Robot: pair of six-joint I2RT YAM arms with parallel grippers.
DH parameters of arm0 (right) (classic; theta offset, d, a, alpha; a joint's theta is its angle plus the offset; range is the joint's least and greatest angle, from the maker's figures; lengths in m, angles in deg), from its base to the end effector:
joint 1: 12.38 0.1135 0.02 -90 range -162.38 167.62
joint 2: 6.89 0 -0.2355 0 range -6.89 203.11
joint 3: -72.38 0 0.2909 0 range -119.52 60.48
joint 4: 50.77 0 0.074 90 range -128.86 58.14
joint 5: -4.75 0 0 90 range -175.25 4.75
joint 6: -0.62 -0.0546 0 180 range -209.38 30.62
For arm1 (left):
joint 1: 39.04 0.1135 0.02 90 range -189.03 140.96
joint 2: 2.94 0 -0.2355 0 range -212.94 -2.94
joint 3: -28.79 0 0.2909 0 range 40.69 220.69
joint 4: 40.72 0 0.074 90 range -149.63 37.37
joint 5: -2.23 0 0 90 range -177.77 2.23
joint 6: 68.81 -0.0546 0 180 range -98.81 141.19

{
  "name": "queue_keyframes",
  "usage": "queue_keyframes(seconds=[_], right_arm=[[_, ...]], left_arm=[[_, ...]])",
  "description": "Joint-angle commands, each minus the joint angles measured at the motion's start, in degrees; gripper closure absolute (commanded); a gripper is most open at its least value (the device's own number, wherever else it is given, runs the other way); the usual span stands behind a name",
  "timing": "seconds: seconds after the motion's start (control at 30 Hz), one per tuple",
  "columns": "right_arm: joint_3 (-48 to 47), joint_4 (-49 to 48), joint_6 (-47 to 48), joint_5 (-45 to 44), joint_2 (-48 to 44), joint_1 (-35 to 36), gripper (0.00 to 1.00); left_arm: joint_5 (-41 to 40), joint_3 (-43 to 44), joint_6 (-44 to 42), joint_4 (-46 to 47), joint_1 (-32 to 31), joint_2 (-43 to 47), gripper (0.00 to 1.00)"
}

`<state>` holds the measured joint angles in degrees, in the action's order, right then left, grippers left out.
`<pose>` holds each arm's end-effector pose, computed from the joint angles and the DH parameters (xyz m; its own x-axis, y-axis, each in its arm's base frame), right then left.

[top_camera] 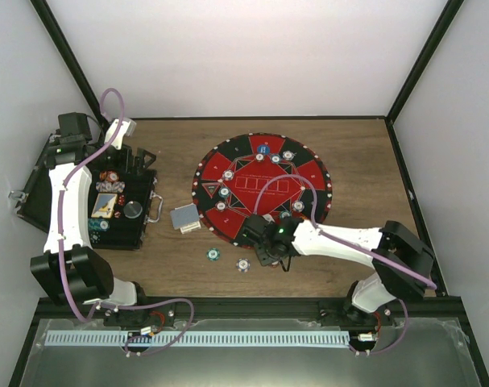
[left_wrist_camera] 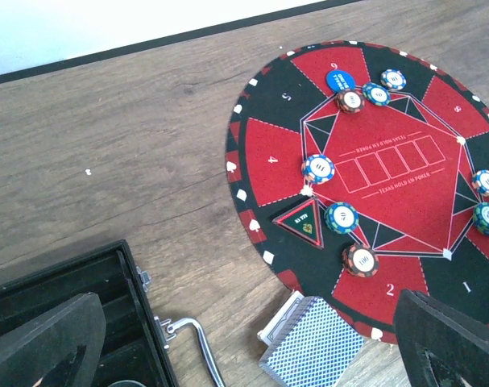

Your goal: Distribute texas hold em gaming equipment

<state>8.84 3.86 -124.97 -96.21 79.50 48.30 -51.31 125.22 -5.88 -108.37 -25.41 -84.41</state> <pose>0.1564 0.2573 0.1110 -0.8752 -0.3915 -0.2843 -0.4015 0.9155 -0.0248 0.3357 0.0480 0.3277 -0.6152 0.2274 -0.7548 0.4947 0.8569 -0.1450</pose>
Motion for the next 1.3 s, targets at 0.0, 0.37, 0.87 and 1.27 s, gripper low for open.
queue_keyframes(seconds=[0.0, 0.37, 0.87, 1.27], right_arm=[[-5.0, 3.5, 0.4, -2.3, -2.6, -1.6, 0.69], [-13.6, 1.7, 10.9, -2.2, -0.8, -15.7, 0.70], [-13.4, -5.2, 15.8, 2.5, 4.1, -33.1, 0.75], [-9.9, -9.2, 13.6, 5.5, 8.0, -44.5, 0.75]], left_arm=[[0.8, 0.5, -0.6, -0.8, 0.3, 1.4, 0.00], [0.9, 1.4, -0.7, -1.5, 0.3, 1.4, 0.00], [1.0, 1.6, -1.4, -1.9, 0.3, 1.1, 0.00], [2.3, 1.3, -5.1, -4.2, 0.3, 0.1, 0.00]])
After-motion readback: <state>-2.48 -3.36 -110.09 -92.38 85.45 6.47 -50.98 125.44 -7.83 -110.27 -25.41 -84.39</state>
